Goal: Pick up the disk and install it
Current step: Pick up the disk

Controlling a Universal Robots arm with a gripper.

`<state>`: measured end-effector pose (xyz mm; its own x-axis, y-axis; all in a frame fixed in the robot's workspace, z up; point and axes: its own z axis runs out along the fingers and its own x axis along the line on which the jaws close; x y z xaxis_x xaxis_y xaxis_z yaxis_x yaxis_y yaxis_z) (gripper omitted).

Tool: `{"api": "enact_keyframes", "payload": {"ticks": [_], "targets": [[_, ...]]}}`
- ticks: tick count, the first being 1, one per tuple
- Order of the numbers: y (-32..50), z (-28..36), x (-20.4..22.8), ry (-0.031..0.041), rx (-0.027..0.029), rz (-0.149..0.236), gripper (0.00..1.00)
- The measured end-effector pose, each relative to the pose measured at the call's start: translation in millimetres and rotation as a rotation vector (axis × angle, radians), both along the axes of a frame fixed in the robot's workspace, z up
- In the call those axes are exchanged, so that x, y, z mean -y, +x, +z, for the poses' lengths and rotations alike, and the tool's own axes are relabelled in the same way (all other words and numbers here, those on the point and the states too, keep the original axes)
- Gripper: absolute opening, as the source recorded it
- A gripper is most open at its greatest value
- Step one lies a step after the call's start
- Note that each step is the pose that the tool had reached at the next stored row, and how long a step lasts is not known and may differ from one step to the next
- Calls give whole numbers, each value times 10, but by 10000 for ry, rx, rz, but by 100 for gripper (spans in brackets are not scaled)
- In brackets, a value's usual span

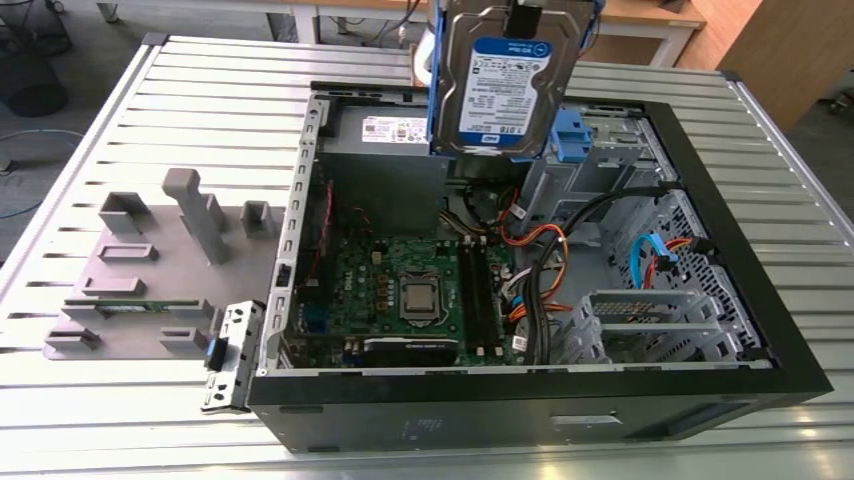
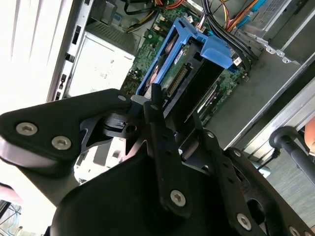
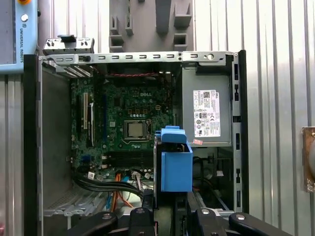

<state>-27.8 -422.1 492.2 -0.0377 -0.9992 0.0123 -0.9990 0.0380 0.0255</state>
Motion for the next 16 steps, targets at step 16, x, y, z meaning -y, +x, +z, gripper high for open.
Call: {"api": "enact_keyframes", "payload": {"ticks": [16], "targets": [[0,-12,154,0,0,1,35]]}}
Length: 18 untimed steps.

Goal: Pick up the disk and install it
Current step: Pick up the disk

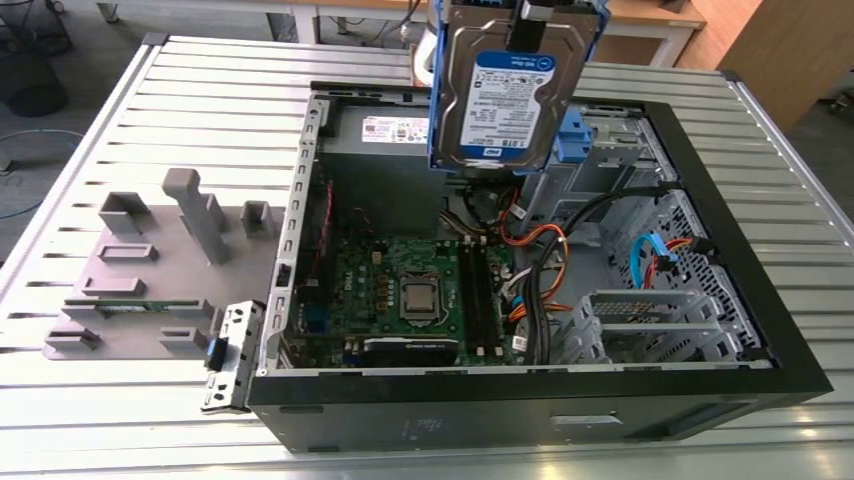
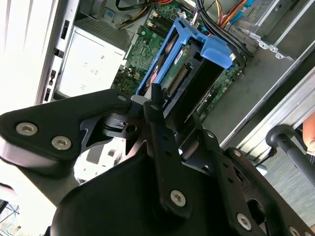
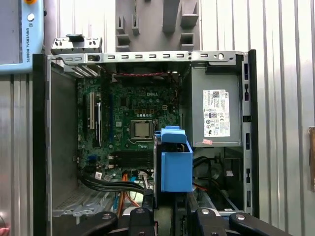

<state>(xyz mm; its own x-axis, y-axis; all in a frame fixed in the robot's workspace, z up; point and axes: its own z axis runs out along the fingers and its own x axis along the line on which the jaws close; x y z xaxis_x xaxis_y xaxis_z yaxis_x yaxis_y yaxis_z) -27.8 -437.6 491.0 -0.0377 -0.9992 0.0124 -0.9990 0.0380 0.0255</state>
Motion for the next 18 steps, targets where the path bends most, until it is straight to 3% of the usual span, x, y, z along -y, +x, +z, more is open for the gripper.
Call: {"api": "enact_keyframes", "payload": {"ticks": [18], "targets": [[0,-19,209,0,0,-1,35]]}}
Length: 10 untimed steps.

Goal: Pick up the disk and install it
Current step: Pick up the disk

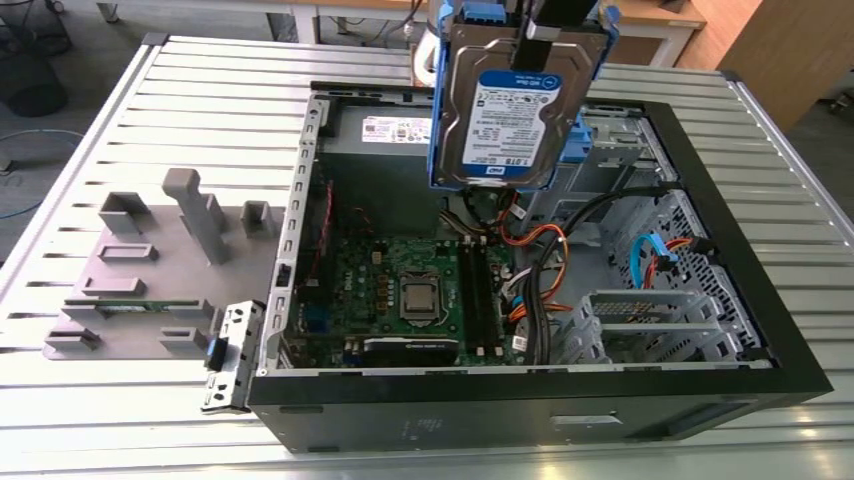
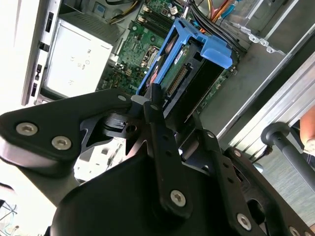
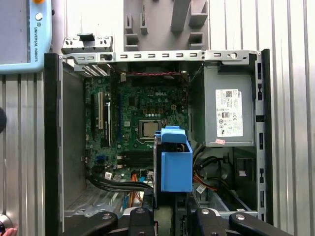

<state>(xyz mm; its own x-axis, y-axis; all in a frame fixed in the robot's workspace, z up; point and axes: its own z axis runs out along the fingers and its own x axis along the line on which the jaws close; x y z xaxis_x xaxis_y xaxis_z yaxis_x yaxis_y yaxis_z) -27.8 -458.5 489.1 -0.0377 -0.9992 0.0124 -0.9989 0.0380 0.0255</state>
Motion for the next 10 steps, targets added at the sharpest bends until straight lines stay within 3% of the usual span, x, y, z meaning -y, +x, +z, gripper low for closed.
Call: {"api": "enact_keyframes", "payload": {"ticks": [10], "targets": [[0,-14,118,1,0,0,35]]}}
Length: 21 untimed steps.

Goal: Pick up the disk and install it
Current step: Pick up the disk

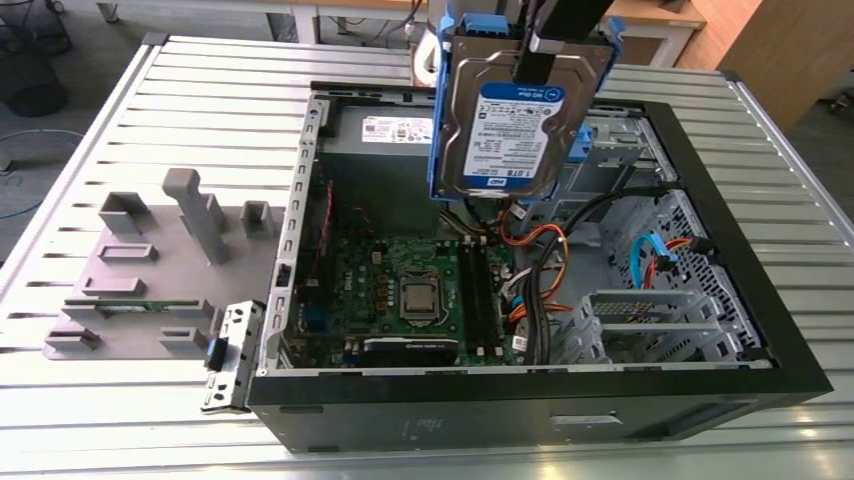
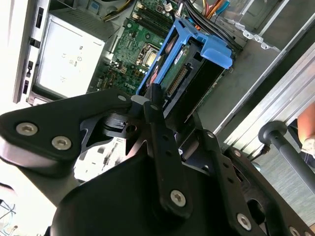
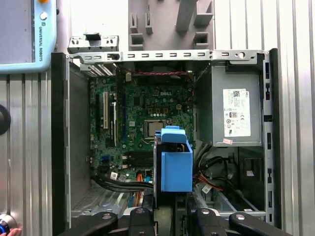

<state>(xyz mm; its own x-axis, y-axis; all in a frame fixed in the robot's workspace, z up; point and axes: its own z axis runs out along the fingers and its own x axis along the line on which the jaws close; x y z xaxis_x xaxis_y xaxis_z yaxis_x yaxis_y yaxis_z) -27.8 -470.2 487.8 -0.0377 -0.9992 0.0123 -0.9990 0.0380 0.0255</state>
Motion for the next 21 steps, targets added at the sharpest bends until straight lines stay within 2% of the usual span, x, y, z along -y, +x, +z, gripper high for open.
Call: {"api": "enact_keyframes", "payload": {"ticks": [8,14,21], "targets": [[0,-10,91,-1,0,0,35],[0,-17,144,-1,0,0,35],[0,-26,241,-1,0,0,35]]}}
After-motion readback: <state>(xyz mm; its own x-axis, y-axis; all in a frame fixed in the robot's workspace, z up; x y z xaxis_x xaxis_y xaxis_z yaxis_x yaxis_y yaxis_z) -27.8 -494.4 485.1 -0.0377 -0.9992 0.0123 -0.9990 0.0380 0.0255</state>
